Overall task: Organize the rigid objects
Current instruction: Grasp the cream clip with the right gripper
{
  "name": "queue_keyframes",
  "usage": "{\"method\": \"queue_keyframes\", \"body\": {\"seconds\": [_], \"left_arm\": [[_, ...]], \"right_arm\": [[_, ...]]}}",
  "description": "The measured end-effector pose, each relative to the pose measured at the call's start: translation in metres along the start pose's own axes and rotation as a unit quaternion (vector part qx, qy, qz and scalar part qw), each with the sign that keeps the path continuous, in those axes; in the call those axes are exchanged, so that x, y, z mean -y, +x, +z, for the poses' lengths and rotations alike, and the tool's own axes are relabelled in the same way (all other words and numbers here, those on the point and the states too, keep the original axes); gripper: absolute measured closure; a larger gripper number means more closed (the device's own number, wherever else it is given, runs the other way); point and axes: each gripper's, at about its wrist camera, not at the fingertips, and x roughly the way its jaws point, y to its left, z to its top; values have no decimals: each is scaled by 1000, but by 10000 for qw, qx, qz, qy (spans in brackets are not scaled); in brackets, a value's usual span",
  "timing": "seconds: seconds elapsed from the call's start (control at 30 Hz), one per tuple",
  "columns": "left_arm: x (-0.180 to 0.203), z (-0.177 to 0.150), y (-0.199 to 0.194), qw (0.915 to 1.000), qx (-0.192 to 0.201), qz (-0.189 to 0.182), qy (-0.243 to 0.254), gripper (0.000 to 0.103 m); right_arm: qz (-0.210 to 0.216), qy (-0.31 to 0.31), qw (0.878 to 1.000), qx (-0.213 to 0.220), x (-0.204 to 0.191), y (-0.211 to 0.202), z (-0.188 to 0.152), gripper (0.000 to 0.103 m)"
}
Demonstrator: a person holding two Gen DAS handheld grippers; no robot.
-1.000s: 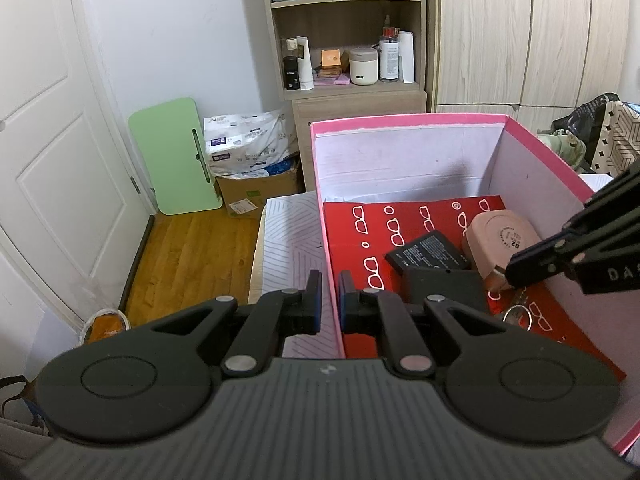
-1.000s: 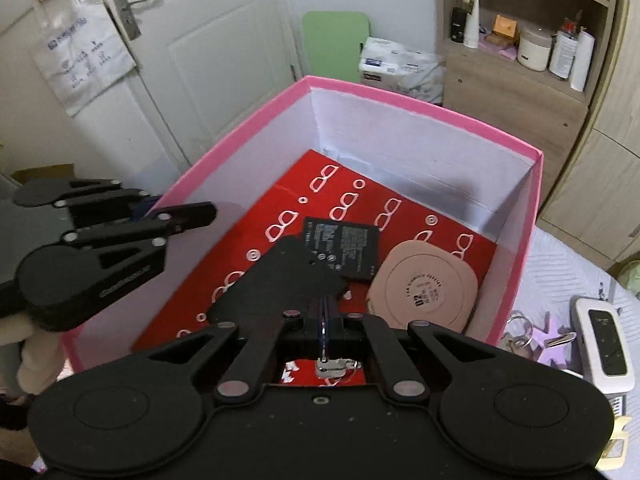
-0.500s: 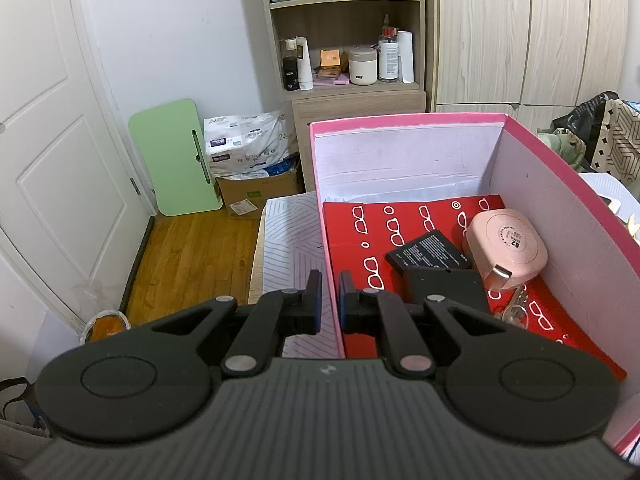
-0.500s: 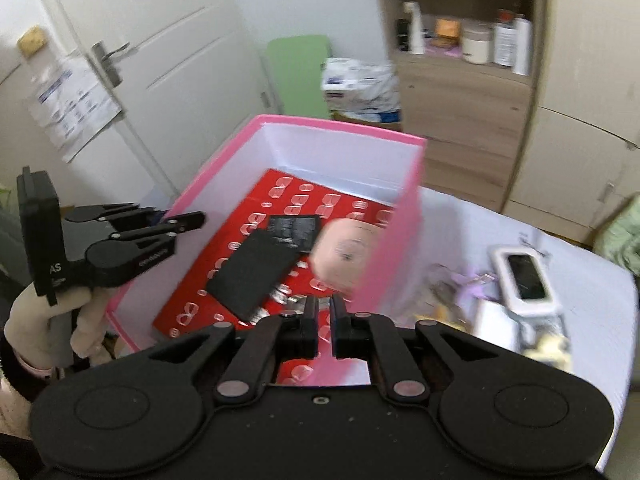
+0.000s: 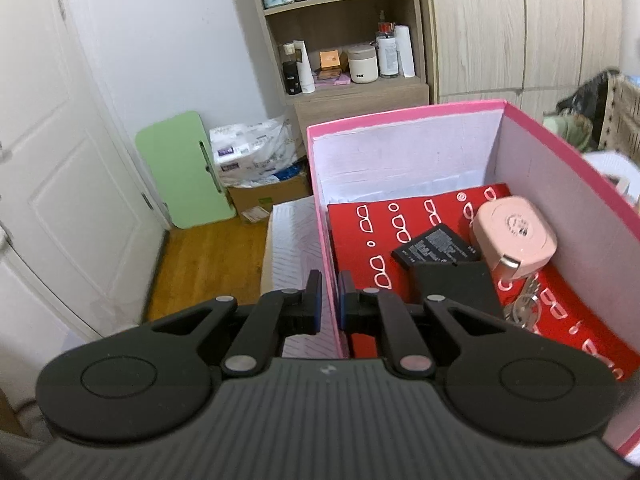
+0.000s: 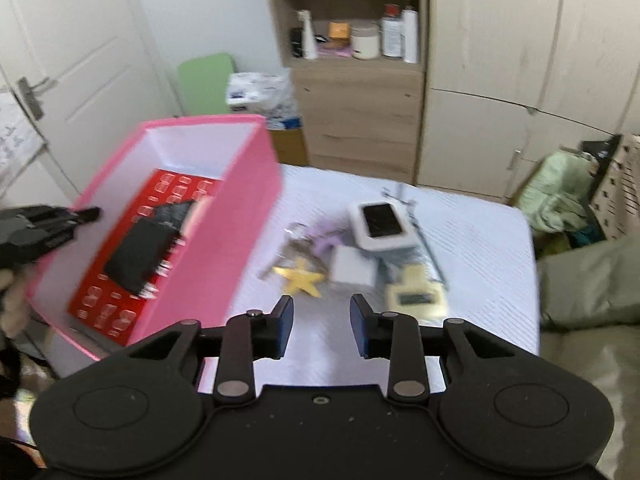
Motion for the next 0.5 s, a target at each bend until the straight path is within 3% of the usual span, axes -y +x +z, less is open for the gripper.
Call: {"method": "queue_keyframes", "body": {"seconds": [0.2, 0.33, 0.43, 0.5], "left_arm": [[12, 0, -4, 9985, 10, 267, 475, 95], [14, 1, -4, 9978, -2, 337, 575, 93], [16, 1, -5, 9974, -5, 365, 620, 93], [16, 1, -6, 9973, -9, 372, 638, 93]], "right_arm": [[-329, -156, 9993, -44, 23, 28, -6, 51], [-480, -219, 9984, -205, 37, 54, -9, 44], [-479, -94, 9985, -267, 47, 72, -9, 33], [-505, -14, 9984, -266, 53, 84, -9, 32]]}}
